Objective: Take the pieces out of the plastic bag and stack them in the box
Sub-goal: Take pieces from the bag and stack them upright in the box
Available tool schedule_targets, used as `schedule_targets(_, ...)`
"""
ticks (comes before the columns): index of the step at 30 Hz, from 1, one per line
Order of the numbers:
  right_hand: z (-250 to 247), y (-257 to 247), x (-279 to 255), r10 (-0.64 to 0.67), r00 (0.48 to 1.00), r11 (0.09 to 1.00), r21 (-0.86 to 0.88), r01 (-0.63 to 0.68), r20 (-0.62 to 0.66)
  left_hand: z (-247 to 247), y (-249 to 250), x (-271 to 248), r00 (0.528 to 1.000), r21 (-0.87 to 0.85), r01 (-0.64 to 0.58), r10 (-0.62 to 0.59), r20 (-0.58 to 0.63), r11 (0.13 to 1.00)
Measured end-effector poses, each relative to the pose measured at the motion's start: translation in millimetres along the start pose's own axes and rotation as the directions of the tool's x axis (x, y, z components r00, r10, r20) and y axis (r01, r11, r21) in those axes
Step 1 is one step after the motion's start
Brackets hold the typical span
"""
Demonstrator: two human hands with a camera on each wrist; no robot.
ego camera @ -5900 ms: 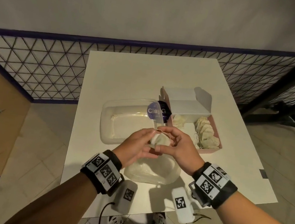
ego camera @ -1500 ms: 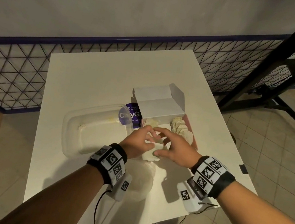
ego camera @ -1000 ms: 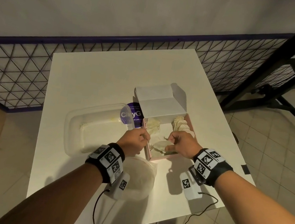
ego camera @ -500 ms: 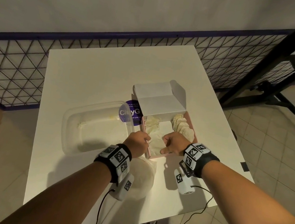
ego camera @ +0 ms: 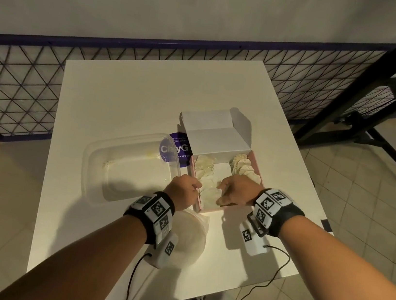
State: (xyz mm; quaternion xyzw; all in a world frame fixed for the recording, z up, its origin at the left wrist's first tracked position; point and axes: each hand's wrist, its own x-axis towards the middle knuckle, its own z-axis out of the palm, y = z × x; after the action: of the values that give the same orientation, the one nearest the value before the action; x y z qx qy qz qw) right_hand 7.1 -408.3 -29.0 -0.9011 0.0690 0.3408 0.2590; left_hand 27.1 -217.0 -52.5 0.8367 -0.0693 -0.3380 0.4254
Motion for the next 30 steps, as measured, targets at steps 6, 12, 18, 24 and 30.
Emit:
schedule_targets(6, -59.3, 16.0, -13.7, -0.002, 0.957, 0.952, -0.293, -0.087, -0.290, -2.8, 3.5, 0.5, 1.000, -0.002, -0.005, 0.005, -0.013, 1.000)
schedule_targets(12, -27.0, 13.3, 6.9, 0.001, 0.967, 0.797, -0.583, -0.154, -0.254, 3.2, 3.8, 4.8, 1.000, 0.074, 0.007, -0.006, -0.018, 0.997)
schedule_targets(18, -3.0, 18.5, 23.0, 0.018, 0.968, 0.682, -0.705, -0.194, -0.249, 7.4, -1.7, 4.3, 0.996, 0.133, -0.053, 0.063, -0.069, 0.990)
schedule_targets(24, -8.1, 24.9, 22.5, -0.081, 0.972, 0.808, -0.586, -0.065, -0.221, 5.7, -2.0, 4.6, 0.996, 0.130, -0.051, 0.060, -0.071, 0.990)
schedule_targets(30, -32.0, 29.6, 9.6, -0.051, 0.978, 0.979, -0.205, 0.009, -0.200, 4.8, -2.8, 6.1, 0.998, 0.123, -0.026, 0.032, -0.048, 0.992)
